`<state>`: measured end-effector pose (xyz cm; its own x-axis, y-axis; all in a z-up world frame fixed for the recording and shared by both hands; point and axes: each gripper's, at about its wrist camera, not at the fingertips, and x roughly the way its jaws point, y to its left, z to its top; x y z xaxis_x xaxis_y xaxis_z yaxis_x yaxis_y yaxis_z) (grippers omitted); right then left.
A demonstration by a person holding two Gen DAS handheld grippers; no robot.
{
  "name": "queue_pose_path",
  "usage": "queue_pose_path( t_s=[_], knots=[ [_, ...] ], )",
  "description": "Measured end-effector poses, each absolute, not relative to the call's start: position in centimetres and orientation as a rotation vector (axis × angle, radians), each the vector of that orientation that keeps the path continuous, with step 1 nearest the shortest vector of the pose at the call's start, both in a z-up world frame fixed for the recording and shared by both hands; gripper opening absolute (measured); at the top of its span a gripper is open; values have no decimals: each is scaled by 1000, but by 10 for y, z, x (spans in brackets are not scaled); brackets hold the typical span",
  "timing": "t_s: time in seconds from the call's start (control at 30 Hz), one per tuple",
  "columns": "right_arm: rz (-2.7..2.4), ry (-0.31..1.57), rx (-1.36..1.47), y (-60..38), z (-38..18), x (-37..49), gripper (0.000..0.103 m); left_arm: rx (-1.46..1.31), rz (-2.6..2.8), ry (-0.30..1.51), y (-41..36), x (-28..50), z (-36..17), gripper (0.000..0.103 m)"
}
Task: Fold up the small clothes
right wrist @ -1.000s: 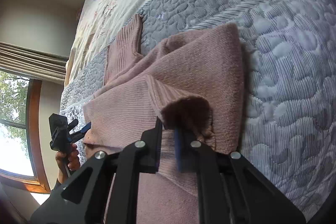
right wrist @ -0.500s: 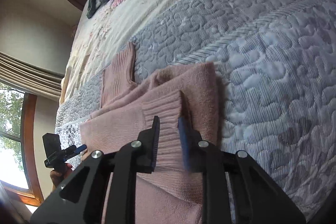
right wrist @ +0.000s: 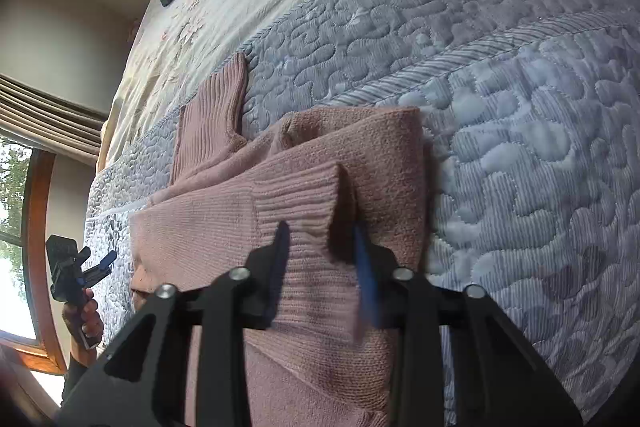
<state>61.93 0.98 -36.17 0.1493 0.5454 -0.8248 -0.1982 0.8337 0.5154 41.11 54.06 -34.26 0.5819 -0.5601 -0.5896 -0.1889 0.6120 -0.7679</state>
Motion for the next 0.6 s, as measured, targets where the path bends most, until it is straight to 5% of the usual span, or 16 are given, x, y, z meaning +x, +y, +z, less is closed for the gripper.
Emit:
queue_pose_path(
  t_s=[0.03,0.13,0.6],
  knots=[
    [549,1314,302,10,-359,619,8,-919,-267,949,538,412,-343,76],
    [535,1282,320,0,-351,618,4,-921,-297,946,529,416,-345,76],
    [642,1237,380,0,-333,605,17,-922,-339,1004,498,459,-376,76]
  ],
)
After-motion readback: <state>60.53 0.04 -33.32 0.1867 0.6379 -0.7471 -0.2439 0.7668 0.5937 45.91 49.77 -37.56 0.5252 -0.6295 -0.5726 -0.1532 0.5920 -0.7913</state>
